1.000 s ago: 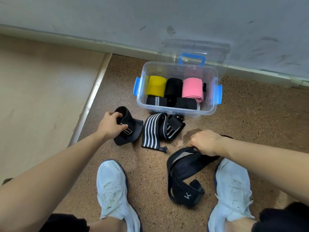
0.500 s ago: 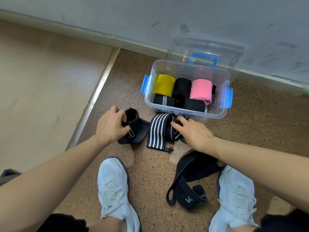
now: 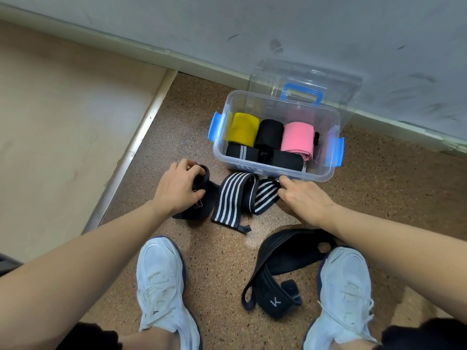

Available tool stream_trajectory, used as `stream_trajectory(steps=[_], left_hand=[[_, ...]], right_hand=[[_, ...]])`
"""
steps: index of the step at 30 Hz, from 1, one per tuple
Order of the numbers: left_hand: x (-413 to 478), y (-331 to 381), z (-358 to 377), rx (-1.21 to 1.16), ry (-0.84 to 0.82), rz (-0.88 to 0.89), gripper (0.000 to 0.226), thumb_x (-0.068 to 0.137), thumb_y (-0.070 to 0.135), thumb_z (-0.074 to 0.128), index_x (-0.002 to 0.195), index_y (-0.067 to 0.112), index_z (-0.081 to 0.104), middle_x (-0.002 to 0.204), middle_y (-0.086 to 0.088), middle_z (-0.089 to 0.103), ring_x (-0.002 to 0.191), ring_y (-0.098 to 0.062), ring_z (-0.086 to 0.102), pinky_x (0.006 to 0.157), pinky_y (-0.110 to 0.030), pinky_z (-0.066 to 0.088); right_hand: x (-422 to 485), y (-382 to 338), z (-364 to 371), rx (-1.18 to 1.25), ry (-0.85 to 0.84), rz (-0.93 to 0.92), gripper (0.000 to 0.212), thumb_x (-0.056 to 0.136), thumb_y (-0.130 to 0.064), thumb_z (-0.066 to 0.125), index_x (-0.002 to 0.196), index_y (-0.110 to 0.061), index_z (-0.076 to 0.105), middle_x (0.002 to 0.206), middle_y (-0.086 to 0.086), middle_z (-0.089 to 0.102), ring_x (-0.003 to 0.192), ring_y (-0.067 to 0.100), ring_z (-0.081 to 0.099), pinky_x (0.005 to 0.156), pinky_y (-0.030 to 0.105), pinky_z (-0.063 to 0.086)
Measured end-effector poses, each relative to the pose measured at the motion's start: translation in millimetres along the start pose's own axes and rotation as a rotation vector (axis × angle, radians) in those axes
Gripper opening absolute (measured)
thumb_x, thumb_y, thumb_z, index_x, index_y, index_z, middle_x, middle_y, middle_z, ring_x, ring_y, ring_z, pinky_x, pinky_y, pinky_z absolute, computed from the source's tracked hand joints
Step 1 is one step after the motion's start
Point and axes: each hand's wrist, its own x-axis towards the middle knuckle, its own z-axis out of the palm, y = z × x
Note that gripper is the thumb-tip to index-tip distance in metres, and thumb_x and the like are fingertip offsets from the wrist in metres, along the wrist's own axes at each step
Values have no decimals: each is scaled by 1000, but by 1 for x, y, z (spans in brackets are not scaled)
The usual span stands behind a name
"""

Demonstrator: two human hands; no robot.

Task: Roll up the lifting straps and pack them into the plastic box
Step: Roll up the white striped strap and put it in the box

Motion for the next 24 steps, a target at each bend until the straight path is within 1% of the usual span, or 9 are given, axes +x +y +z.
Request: stream_trajectory(steps=[1,3,5,7,11,14,18,21,24], left_hand=[[1,3,1,1,-3,3,51,83,40,77,129,26,59,135,-3,52,123,-30,47,100,-46,46],[4,4,1,-1,-16,-9,52,84,41,76,131,27,58,137,-3,52,125,-30,45,101,-46,47],[7,1,-1,0,-64,-35,55,86,45,74,136,29,58,142,-1,52,127,-30,42,100,-47,48],[10,-3,-3,7,-112,-44,57,87,50,72,138,29,58,138,1,56,122,-29,41,95,-46,50],[10,-2,-11,24,-88,15,54,85,52,74,131,27,64,119,3,63,109,-21,43,82,-37,47],[4,5,-26,-7,-79,128,35,85,48,76,113,28,70,107,8,64,107,-18,52,78,-31,38],[-3,8,-63,-95,-89,208,7,87,24,78,92,26,73,90,15,65,94,-17,66,77,-27,40],[-11,12,-101,-106,-20,237,14,86,13,79,89,27,79,86,20,64,85,-12,65,80,-32,50],[-24,23,-143,-76,38,308,17,86,14,81,98,26,83,94,12,70,87,-15,68,79,-29,50]], right_hand=[[-2,2,3,97,53,23,6,87,-2,68,88,-8,66,100,10,58,71,28,57,56,37,36],[-5,-1,1,362,98,111,1,92,-17,72,93,-16,71,98,-2,66,82,22,65,67,32,45],[-6,-10,-5,610,112,210,9,91,-23,75,99,-19,76,98,-7,73,90,14,67,81,28,51],[-7,-19,-12,747,125,262,11,88,-23,78,99,-21,78,93,-7,75,84,9,67,80,25,52],[-13,-30,-23,863,107,286,17,85,-21,82,98,-29,76,74,-5,69,67,8,62,69,19,51],[-16,-35,-39,917,91,256,22,86,-16,80,99,-31,74,78,-5,70,67,5,61,66,13,48],[-17,-31,-72,958,76,173,15,87,-15,78,85,-28,71,84,-5,72,75,9,64,69,20,49],[-19,-26,-105,989,68,135,12,89,-16,76,83,-24,68,85,4,73,78,23,66,74,33,53],[-25,-28,-140,1021,96,117,17,91,-10,73,84,-23,64,81,2,69,71,10,60,71,27,50]])
